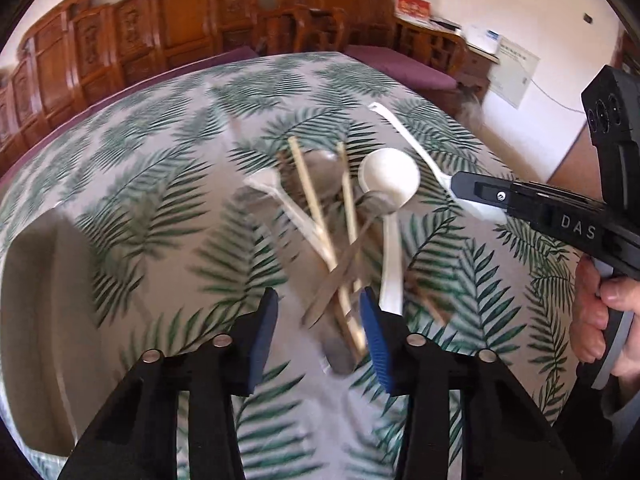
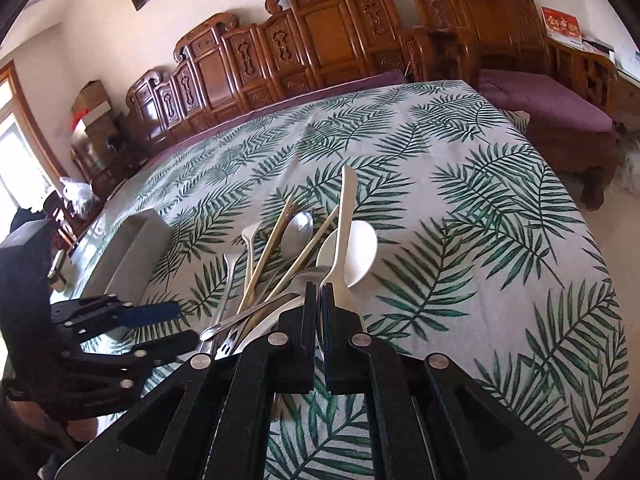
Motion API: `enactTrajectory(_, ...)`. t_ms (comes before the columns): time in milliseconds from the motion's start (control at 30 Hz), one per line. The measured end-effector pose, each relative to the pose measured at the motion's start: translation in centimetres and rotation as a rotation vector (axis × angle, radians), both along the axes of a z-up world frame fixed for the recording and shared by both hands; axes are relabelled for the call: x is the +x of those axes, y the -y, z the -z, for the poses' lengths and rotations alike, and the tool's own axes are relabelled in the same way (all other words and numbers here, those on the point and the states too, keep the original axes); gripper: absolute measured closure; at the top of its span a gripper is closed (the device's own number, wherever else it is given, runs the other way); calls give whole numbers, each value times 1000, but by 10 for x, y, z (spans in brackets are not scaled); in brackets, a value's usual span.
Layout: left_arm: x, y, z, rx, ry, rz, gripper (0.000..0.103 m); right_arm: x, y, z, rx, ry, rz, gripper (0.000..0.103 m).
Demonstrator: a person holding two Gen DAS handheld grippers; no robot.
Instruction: Organize utensils
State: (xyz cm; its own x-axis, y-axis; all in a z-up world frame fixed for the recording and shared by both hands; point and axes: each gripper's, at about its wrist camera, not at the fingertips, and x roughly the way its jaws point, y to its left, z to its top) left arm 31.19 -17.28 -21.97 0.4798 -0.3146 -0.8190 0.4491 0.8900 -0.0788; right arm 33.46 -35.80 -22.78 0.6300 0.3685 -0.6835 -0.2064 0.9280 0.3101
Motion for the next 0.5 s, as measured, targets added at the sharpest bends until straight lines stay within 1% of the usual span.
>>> enactTrajectory(33,3,5,0,0,3,11,69,0,2,0,5,1,-1,99)
enactTrajectory(100,9,15,-3,-12,4,41,72,0,3,-1,8,2,-2,99)
enactTrajectory(133,12,20,-3,-20,0,57,78,0,4,0,12,2,-2,99)
enactTrajectory(167,16,26,-4,-31,-17,76,87,0,2,0,12,0,-1,99)
enactTrajectory(200,19,29,-4,-36,-27,84,89,1,3,1,11,-3,1,99)
enactTrajectory(300,27,43,-3,-17,-33,99,90,1,3,0,21,-9,8,99)
enactTrajectory(400,37,55,5,11,-54,104,90,3,6,0,27,-11,16,99)
enactTrajectory(500,45,60,9,43,-37,100,89,3,9,2,32,-16,26,99)
